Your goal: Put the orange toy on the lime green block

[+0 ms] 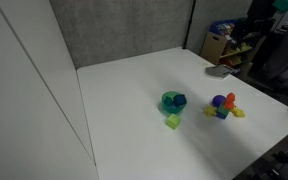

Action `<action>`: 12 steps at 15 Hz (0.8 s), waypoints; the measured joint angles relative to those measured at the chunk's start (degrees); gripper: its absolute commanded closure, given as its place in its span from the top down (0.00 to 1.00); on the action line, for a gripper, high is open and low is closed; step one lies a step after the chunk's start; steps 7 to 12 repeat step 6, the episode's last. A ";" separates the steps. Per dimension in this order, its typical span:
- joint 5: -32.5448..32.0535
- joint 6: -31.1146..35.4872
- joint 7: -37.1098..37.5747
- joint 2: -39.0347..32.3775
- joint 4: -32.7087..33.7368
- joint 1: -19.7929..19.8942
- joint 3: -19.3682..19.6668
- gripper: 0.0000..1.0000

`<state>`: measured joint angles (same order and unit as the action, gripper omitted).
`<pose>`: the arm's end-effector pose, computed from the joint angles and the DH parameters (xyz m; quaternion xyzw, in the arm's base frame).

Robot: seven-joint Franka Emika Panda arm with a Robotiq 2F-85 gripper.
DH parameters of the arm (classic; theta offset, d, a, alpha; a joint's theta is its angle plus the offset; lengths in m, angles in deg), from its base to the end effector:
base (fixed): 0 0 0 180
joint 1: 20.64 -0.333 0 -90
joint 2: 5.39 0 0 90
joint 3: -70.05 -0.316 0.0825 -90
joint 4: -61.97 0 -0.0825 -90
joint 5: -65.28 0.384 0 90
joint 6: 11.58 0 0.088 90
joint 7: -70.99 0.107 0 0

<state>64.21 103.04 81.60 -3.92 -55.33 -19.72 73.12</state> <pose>0.5403 -0.0390 0.4491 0.9923 -0.1231 -0.0101 0.0084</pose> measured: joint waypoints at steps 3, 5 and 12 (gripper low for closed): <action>0.55 -4.98 -1.92 4.25 0.32 -0.01 -0.70 1.00; 0.68 -6.60 -3.02 5.95 0.39 0.00 -0.71 1.00; 0.68 -6.61 -3.02 6.27 0.36 0.00 -0.71 1.00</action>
